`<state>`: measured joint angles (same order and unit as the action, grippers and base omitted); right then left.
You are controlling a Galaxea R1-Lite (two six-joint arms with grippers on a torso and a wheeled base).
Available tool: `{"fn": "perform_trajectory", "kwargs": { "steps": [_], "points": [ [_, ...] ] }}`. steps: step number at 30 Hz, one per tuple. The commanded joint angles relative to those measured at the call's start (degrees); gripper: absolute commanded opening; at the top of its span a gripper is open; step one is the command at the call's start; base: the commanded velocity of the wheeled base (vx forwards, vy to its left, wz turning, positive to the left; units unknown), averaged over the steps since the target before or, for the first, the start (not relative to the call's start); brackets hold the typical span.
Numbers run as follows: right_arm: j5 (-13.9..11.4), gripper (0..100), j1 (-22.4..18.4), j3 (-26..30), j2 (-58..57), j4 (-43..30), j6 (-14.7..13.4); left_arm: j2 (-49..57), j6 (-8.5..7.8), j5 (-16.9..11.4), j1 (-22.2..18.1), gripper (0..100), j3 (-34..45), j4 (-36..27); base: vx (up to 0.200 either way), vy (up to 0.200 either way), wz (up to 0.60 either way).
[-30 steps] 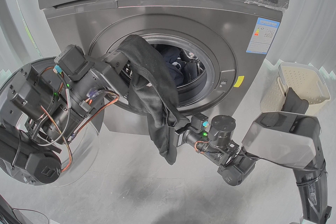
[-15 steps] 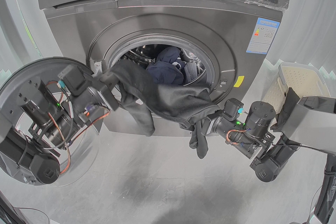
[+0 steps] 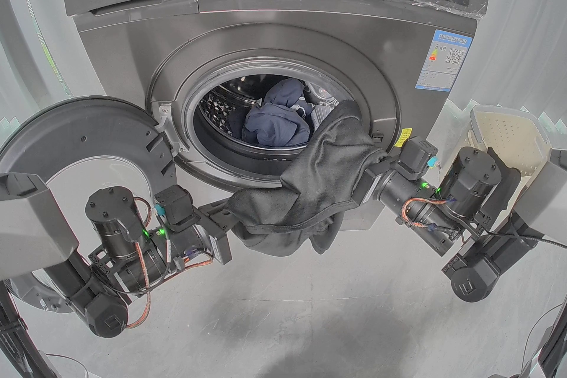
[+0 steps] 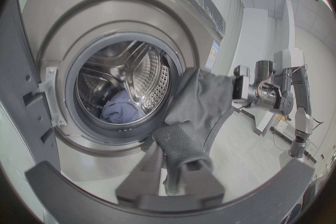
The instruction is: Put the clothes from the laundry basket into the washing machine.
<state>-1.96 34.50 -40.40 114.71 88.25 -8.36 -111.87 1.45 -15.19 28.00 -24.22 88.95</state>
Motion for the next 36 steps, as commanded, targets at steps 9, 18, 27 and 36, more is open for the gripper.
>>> {"fn": "perform_trajectory", "kwargs": {
  "steps": [9,18,27,36],
  "points": [
    [-0.32,0,-1.28,-0.03,-1.42,-0.01,0.10,-4.58,-0.66,-1.42,2.58,100,7.17,0.08,0.000,0.000,0.00],
    [-0.50,0,-2.68,-0.29,-1.42,-0.01,0.19,-7.04,-2.59,-2.83,2.50,100,10.69,0.08,0.000,0.000,0.00],
    [-0.32,0,-1.89,-0.91,-2.21,-0.01,0.19,-5.29,-5.93,-5.03,2.41,100,10.16,0.08,0.000,0.000,0.00],
    [-0.32,0,-0.31,-0.91,-1.77,-0.01,-0.07,-9.68,-3.91,-2.83,3.64,100,-5.13,-0.01,0.000,0.000,0.00]
  ]
}}
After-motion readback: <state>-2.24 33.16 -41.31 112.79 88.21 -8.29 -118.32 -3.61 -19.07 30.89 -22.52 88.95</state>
